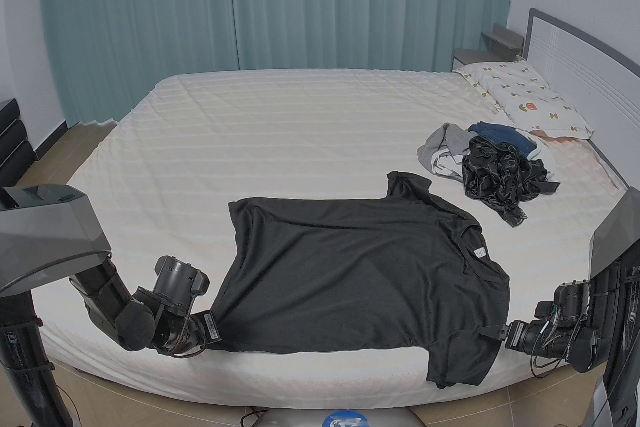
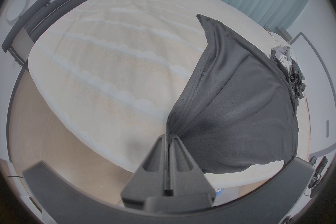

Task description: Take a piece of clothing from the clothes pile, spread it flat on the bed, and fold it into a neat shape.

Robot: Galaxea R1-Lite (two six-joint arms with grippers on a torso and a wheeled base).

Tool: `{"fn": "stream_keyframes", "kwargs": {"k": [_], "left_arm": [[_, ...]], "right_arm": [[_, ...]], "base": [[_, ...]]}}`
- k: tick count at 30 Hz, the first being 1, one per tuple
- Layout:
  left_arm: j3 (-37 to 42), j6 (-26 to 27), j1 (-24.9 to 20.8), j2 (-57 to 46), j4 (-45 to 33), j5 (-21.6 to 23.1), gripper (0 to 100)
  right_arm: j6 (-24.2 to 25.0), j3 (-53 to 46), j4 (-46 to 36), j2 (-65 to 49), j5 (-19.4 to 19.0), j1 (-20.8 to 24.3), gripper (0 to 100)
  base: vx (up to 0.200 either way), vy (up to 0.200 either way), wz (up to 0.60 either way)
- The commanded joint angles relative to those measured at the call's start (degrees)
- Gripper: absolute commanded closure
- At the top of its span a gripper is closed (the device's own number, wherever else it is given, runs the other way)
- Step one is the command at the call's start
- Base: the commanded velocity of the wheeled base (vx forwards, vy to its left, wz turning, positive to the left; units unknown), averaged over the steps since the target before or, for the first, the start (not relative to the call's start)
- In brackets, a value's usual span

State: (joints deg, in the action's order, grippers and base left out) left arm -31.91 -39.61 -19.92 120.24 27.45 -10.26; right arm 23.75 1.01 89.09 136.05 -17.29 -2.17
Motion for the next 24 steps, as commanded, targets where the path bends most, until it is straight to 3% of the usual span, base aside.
{"fn": "stream_keyframes", "kwargs": {"k": [1, 2, 3, 9, 16, 20, 24], "left_arm": [[0.0, 0.0, 0.1, 0.1, 0.1, 0.1, 100], [0.1, 0.0, 0.1, 0.1, 0.1, 0.1, 100], [0.1, 0.1, 0.1, 0.1, 0.1, 0.1, 100], [0.5, 0.5, 0.1, -0.1, -0.1, 0.1, 100], [2.6, 3.3, 0.2, -0.7, -0.6, 0.1, 100], [2.8, 4.6, 0.2, -2.6, -6.1, 0.3, 100], [2.4, 4.9, 0.1, -4.5, -10.7, 0.8, 100]], "right_arm": [[0.2, -0.2, 0.6, 0.2, 0.0, 0.8, 0], [0.2, -0.2, 0.6, 0.3, 0.1, 0.8, 0], [0.1, -0.2, 0.6, 0.4, 0.2, 0.8, 100], [-0.7, -1.0, 0.6, -0.3, 0.7, 0.1, 100], [-5.0, -1.0, 0.0, -2.1, 0.8, -4.9, 100], [-10.1, -1.0, -5.2, -4.0, 0.8, -7.2, 100], [-11.1, -1.0, -6.9, -6.6, 0.8, -7.5, 100]], "base": [[0.000, 0.000, 0.00], [0.000, 0.000, 0.00], [0.000, 0.000, 0.00], [0.000, 0.000, 0.00], [0.000, 0.000, 0.00], [0.000, 0.000, 0.00], [0.000, 0.000, 0.00]]}}
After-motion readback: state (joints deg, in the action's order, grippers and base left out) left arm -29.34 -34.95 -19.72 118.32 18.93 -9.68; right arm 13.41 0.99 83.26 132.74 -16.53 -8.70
